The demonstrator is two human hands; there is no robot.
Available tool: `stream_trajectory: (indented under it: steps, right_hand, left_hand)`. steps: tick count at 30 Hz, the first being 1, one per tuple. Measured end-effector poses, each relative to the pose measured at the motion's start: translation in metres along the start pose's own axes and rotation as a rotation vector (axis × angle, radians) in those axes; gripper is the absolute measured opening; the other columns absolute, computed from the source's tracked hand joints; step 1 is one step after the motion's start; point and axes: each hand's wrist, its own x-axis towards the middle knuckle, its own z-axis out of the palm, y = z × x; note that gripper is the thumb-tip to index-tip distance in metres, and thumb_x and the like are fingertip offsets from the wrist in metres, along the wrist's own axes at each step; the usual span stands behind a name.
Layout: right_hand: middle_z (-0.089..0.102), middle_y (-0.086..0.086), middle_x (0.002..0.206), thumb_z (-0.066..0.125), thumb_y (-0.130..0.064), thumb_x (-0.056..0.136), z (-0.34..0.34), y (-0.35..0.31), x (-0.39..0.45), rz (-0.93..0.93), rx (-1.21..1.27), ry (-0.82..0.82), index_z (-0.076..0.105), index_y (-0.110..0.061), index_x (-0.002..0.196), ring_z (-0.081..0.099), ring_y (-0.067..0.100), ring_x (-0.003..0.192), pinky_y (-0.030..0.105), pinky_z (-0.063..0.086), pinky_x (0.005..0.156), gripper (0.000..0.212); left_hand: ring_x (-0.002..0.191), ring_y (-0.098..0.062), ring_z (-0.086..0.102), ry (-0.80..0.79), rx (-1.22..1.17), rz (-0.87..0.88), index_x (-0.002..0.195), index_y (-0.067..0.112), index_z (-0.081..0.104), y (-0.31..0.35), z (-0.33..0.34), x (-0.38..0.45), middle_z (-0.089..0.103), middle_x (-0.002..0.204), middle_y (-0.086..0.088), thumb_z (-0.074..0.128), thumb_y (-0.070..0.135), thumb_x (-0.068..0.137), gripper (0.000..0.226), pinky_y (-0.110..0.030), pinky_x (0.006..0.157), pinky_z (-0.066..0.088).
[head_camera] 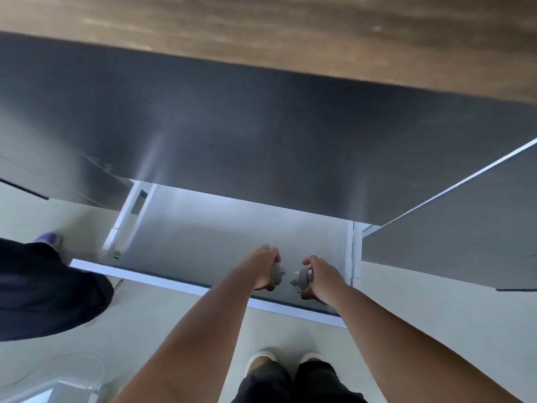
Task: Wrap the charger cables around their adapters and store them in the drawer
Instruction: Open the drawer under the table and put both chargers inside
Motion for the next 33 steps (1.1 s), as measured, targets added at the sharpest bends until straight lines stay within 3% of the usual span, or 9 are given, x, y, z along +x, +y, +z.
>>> stream_trajectory:
  steps: [3,7,12,15,18,23,26,29,33]
  right_hand:
    - [0.048,-0.001,0.133,0.081,-0.016,0.064,0.008,0.005,0.013,0.026,-0.031,-0.032,0.05,-0.024,0.132,0.052,0.021,0.117,0.026,0.042,0.093,0.075]
    - [0.051,-0.001,0.13,0.08,-0.016,0.065,0.018,0.007,0.024,0.016,-0.084,-0.064,0.052,-0.026,0.128,0.052,0.02,0.115,0.026,0.043,0.092,0.07]
    - [0.049,0.003,0.136,0.079,-0.014,0.068,0.003,0.005,0.034,0.007,-0.117,-0.05,0.047,-0.023,0.133,0.05,0.024,0.121,0.028,0.041,0.098,0.074]
    - [0.041,0.006,0.147,0.076,-0.016,0.076,-0.002,0.007,0.024,0.002,-0.048,-0.036,0.039,-0.02,0.142,0.042,0.027,0.132,0.031,0.033,0.107,0.075]
    - [0.043,0.005,0.147,0.068,-0.021,0.083,-0.007,0.007,-0.005,0.013,0.003,0.017,0.042,-0.018,0.141,0.043,0.026,0.132,0.029,0.033,0.106,0.064]
    - [0.063,-0.001,0.119,0.054,-0.01,0.087,-0.014,0.006,-0.077,-0.047,0.236,0.206,0.065,-0.021,0.112,0.061,0.019,0.109,0.027,0.045,0.092,0.03]
    - [0.063,-0.007,0.101,0.053,-0.005,0.087,-0.008,0.004,-0.117,0.056,0.374,0.252,0.066,-0.024,0.094,0.058,0.009,0.096,0.02,0.039,0.082,0.024]
    - [0.061,-0.008,0.092,0.049,-0.007,0.086,-0.007,-0.002,-0.133,0.179,0.414,0.389,0.07,-0.022,0.09,0.056,0.012,0.089,0.023,0.039,0.078,0.025]
    - [0.062,0.004,0.074,0.053,-0.013,0.082,-0.001,-0.003,-0.127,0.424,0.41,0.185,0.061,-0.018,0.069,0.058,0.028,0.075,0.028,0.046,0.066,0.016]
  left_hand:
    - [0.107,-0.026,0.055,-0.057,0.091,0.02,0.12,0.016,0.053,-0.002,0.007,0.016,0.05,0.124,-0.003,0.088,0.013,0.064,0.067,-0.036,0.089,0.05]
    - [0.11,-0.026,0.054,-0.097,0.165,0.016,0.123,0.017,0.051,-0.012,0.014,0.025,0.051,0.128,-0.004,0.087,0.013,0.066,0.069,-0.037,0.091,0.049]
    - [0.116,-0.028,0.053,0.013,0.072,-0.009,0.134,0.024,0.046,-0.016,-0.003,0.031,0.045,0.133,-0.001,0.087,0.027,0.066,0.079,-0.038,0.097,0.047]
    - [0.118,-0.023,0.051,0.099,-0.028,-0.025,0.133,0.023,0.049,-0.019,-0.013,0.014,0.046,0.132,-0.001,0.079,0.028,0.076,0.065,-0.028,0.097,0.041]
    - [0.108,-0.019,0.057,0.211,-0.074,-0.022,0.12,0.029,0.059,-0.02,-0.012,-0.024,0.055,0.12,0.005,0.07,0.031,0.082,0.039,-0.03,0.088,0.049]
    - [0.081,-0.008,0.064,0.486,-0.288,-0.111,0.093,0.029,0.069,-0.011,-0.002,-0.102,0.064,0.094,0.013,0.063,0.018,0.085,0.015,-0.023,0.07,0.051]
    - [0.074,-0.015,0.064,0.472,-0.494,-0.457,0.089,0.027,0.068,-0.013,0.007,-0.132,0.07,0.086,0.007,0.06,0.021,0.086,0.01,-0.024,0.064,0.051]
    - [0.072,-0.022,0.066,0.317,-1.035,-0.749,0.1,0.013,0.067,-0.005,0.006,-0.139,0.068,0.083,-0.003,0.058,0.019,0.088,0.016,-0.032,0.068,0.057]
    - [0.089,-0.026,0.066,0.267,-1.469,-0.817,0.084,0.008,0.061,0.015,-0.018,-0.134,0.061,0.099,-0.007,0.051,0.009,0.094,0.013,-0.038,0.092,0.054]
